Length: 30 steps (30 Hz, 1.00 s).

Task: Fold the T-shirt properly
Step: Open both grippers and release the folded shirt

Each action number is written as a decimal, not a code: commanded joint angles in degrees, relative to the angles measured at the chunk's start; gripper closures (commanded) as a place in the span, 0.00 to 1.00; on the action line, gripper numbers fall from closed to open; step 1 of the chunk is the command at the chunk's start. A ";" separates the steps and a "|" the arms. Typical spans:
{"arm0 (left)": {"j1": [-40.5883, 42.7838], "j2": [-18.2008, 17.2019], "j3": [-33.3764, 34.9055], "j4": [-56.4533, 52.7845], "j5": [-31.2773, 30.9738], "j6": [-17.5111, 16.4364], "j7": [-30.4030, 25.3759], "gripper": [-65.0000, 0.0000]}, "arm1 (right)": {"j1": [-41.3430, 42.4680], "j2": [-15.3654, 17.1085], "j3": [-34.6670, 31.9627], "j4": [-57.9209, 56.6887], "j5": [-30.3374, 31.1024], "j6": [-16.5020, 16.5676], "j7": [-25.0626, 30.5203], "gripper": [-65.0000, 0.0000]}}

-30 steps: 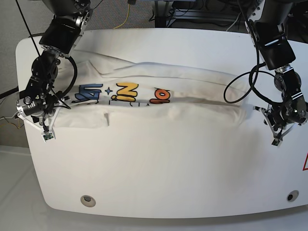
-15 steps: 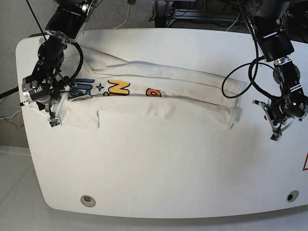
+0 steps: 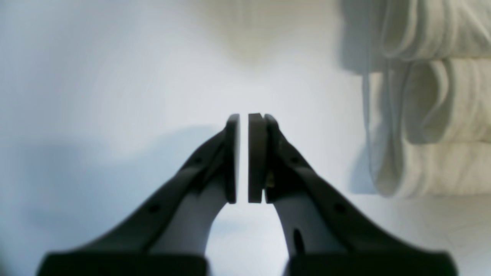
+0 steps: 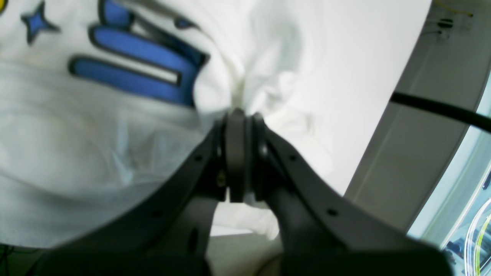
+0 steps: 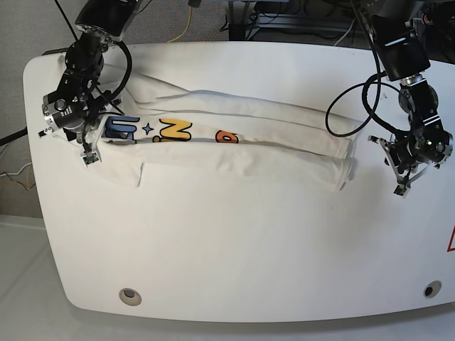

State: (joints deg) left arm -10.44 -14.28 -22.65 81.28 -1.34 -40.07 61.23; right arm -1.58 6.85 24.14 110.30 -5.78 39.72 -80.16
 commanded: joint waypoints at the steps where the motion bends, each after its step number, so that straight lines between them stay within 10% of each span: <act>1: -1.12 -0.79 -0.25 1.05 -0.28 0.07 -0.97 0.97 | -0.48 0.84 0.17 1.30 -0.24 0.28 0.16 1.00; 30: -0.51 0.17 -0.07 0.70 -0.02 0.07 -4.13 0.97 | -7.60 5.59 0.25 -5.20 -0.59 0.28 6.09 1.00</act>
State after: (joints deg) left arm -10.33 -13.39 -22.59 81.19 -1.28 -40.07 57.63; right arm -9.54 11.75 24.27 106.00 -6.07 39.70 -75.92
